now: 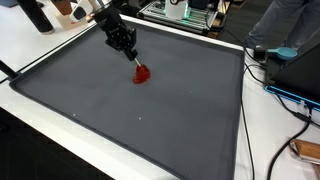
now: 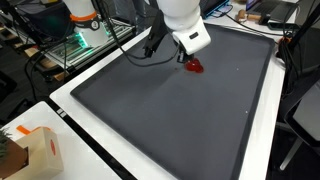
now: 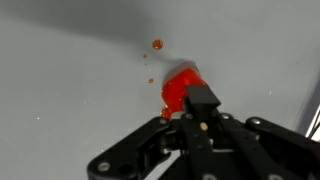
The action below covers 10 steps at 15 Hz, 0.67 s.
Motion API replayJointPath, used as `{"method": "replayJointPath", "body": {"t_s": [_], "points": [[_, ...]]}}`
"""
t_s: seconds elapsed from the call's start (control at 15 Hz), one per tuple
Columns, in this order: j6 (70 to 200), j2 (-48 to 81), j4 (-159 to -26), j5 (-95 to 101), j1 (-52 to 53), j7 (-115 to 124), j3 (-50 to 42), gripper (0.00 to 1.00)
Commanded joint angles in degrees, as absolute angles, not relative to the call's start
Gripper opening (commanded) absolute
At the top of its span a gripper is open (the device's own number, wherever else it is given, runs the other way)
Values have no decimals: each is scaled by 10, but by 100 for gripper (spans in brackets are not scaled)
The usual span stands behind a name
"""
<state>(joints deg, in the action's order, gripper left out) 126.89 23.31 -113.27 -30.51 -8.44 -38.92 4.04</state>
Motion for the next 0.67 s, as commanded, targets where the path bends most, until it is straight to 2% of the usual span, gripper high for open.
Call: {"method": "replayJointPath", "body": {"t_s": [0.0,0.6], "points": [[1264,216,-1132,-290,-87,-362,40,3],[1255,175,-1131,-232,-75,-270,30,3]]}}
